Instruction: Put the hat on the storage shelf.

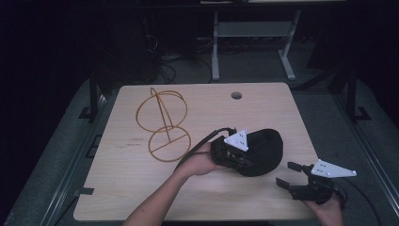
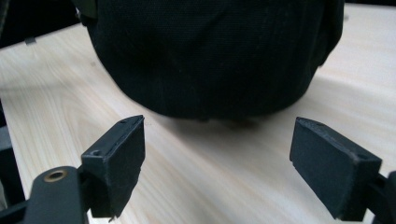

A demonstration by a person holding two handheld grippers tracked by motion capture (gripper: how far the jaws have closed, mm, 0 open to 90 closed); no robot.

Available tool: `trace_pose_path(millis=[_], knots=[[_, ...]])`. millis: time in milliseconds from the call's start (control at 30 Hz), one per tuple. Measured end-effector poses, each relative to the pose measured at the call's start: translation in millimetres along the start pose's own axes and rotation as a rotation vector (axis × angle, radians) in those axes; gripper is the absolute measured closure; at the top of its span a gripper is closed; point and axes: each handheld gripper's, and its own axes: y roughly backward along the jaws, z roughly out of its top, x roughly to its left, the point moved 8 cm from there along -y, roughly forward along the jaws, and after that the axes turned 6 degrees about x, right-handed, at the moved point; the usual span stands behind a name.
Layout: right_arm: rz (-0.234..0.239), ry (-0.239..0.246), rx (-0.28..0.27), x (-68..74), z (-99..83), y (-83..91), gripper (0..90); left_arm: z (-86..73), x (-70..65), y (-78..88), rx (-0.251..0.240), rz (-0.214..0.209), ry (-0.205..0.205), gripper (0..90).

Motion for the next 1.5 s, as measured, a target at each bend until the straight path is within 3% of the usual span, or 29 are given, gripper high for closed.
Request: trace_pose_path(millis=[133,400,633,800,967,1100,1267,1500], knots=[[0.014,0.001,-0.054,7.7,11.8,4.2,17.6,4.3,-1.1,8.8,-0.028,0.007,0.002,82.1],[0.024,-0.004,-0.134,13.8,33.7,9.7,17.6,11.2,-2.0,27.3,-0.109,-0.026,0.033,82.1],[0.019,0.007,-0.159,11.9,47.4,5.5,19.2,19.4,-12.7,32.4,-0.113,-0.047,-0.017,82.1],[0.069,0.014,-0.180,14.0,48.5,5.0,33.6,25.9,-19.2,27.5,-0.105,-0.058,-0.053,82.3],[0.127,0.015,-0.193,14.8,45.6,6.3,61.1,32.9,-20.8,25.1,-0.104,-0.061,-0.076,82.3],[0.138,0.035,-0.210,18.4,47.7,7.7,79.5,32.1,-20.4,23.1,-0.092,-0.058,-0.074,82.2],[0.150,0.025,-0.211,18.8,51.2,10.8,85.2,24.8,-16.4,27.8,-0.089,-0.033,-0.049,80.6],[0.164,0.016,-0.204,23.0,61.9,13.4,86.7,12.5,-12.5,35.9,-0.079,0.034,-0.025,73.9]])
